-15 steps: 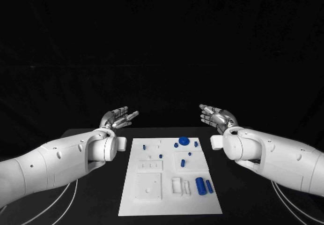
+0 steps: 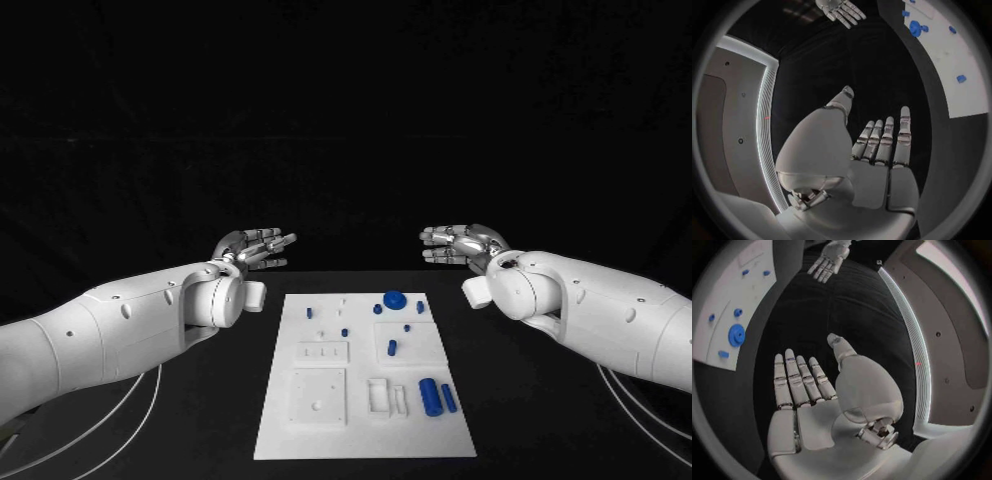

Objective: Assemble the parts on the task board

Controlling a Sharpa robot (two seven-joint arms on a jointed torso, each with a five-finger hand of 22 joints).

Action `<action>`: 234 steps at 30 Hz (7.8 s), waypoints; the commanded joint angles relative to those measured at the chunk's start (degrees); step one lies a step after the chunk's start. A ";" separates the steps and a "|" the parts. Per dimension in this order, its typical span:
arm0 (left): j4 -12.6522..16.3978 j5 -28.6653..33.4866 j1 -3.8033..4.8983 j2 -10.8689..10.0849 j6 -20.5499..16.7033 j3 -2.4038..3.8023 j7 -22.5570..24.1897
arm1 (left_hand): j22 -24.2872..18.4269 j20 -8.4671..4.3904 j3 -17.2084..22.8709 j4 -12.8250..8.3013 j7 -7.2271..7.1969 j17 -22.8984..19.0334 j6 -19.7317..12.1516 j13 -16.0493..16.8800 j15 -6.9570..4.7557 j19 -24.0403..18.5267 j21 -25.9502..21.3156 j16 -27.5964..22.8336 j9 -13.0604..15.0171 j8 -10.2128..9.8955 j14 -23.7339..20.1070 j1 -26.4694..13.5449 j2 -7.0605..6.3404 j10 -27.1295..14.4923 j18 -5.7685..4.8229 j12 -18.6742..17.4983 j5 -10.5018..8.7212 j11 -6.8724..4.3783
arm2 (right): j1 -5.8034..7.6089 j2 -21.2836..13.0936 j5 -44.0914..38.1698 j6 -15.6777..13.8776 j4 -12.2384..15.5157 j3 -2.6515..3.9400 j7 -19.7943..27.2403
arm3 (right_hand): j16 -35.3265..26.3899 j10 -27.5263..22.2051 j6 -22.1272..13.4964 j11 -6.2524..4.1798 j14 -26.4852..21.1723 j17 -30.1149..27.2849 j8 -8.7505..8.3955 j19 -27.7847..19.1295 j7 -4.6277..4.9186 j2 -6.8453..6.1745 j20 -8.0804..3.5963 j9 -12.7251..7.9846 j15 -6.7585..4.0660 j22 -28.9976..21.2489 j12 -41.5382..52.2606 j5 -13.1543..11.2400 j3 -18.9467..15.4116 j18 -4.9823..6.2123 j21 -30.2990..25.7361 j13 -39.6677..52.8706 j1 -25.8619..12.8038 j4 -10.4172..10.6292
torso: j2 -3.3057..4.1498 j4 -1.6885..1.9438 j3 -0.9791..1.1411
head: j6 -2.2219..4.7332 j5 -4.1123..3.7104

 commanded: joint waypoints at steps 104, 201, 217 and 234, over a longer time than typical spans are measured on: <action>23.90 -1.75 4.15 -10.93 5.12 0.33 1.98 | 6.47 -12.41 2.82 -11.00 0.37 1.14 21.84 0.64 -3.61 8.51 16.82 3.99 1.02 1.05 29.56 -1.49 5.07 28.11 -7.28 1.03 1.54 -1.56 | -0.51 6.39 -88.31 0.55 -0.19 0.04 -16.22 | 51.41 30.54 29.10 -8.75 31.31 22.78 1.00 44.45 -4.54 -6.49 -14.65 1.36 -13.05 33.65 0.74 -19.78 35.88 4.38 26.56 0.70 -1.14 -5.73 | 11.50 5.87 -0.54 | 5.20 -5.78; 24.46 -2.41 6.36 -9.62 4.81 0.25 1.11 | 6.22 -12.44 2.65 -11.86 0.51 1.14 21.64 0.64 -3.61 8.00 18.00 4.03 1.02 1.06 29.58 -1.26 5.16 27.81 -7.22 1.02 1.50 -1.44 | -0.64 16.97 -89.85 -11.19 -4.73 0.30 -25.39 | 51.50 31.41 30.51 -9.08 31.13 22.34 0.94 44.44 -4.93 -7.44 -15.59 1.11 -13.73 39.94 0.72 -19.78 37.36 3.10 24.98 0.65 -1.10 -6.17 | 13.09 6.54 -1.50 | 6.69 -4.20; 24.08 -2.61 6.60 -9.22 4.79 0.13 1.04 | 6.22 -12.43 2.59 -11.95 0.53 1.13 21.60 0.64 -3.61 7.90 18.24 4.03 1.01 1.05 29.60 -1.19 5.15 27.74 -7.20 1.03 1.48 -1.41 | -0.71 17.71 -88.99 -10.68 -6.18 0.18 -24.35 | 51.28 30.35 29.77 -8.78 31.20 22.12 0.92 44.35 -4.70 -7.65 -15.20 1.06 -13.32 40.45 0.72 -19.33 36.58 3.24 24.34 0.64 -1.26 -6.00 | 13.12 6.42 -1.63 | 6.49 -4.28; 24.09 -2.62 6.60 -9.31 4.73 0.10 1.04 | 6.22 -12.43 2.59 -11.95 0.53 1.13 21.60 0.64 -3.61 7.90 18.24 4.03 1.01 1.05 29.60 -1.19 5.15 27.74 -7.20 1.03 1.48 -1.41 | -0.90 17.20 -88.54 -9.40 -5.68 -0.14 -24.13 | 51.22 29.95 29.47 -8.67 31.23 22.00 0.92 44.57 -4.62 -7.71 -15.05 1.04 -13.21 40.98 0.70 -18.69 35.45 3.35 23.59 0.63 -1.29 -5.93 | 13.16 6.36 -1.61 | 6.31 -4.15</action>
